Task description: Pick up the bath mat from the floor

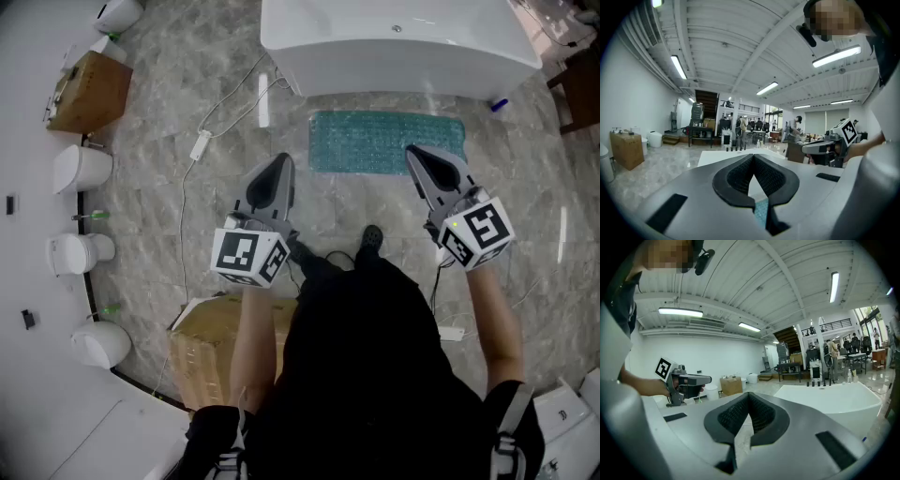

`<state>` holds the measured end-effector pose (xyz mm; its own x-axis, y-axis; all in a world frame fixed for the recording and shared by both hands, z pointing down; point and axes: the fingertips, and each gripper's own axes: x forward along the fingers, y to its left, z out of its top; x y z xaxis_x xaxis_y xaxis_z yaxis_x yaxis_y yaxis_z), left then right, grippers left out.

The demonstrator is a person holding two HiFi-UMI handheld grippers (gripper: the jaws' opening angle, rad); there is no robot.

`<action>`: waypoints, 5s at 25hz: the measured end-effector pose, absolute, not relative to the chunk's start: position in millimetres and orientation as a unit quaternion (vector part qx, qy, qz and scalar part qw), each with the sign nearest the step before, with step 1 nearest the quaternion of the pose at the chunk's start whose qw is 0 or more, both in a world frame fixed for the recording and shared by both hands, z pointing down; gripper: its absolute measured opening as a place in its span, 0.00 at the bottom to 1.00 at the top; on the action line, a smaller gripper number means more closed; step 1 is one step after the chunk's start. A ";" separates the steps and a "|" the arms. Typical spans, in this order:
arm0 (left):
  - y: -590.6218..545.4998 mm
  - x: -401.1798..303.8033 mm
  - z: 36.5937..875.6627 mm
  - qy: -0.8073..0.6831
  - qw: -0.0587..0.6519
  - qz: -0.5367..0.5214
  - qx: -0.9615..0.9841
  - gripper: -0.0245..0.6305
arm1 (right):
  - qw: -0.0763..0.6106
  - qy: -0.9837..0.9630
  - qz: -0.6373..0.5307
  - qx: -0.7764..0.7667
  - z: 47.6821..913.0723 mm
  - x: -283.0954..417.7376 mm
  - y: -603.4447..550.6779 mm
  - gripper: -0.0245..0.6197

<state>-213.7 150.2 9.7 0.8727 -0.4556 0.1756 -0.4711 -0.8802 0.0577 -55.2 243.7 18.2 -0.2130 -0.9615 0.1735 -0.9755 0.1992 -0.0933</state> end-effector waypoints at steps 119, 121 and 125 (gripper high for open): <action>-247.5 -129.2 1099.8 -0.195 0.237 0.501 0.809 0.42 | 0.094 -0.761 0.318 0.558 896.8 55.0 -146.1 0.06; -249.2 -130.3 1114.5 -0.205 0.260 0.499 0.801 0.49 | 0.092 -0.762 0.320 0.555 905.4 51.4 -145.3 0.06; -252.3 -124.9 1132.2 -0.225 0.283 0.491 0.792 0.54 | 0.090 -0.765 0.321 0.551 916.7 47.8 -143.4 0.06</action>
<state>-124.9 -252.3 1132.2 0.4159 -0.0781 0.9060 -0.6351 -0.7380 0.2280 47.8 -143.4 916.7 -0.3774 -0.7846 0.4919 -0.9006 0.1872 -0.3923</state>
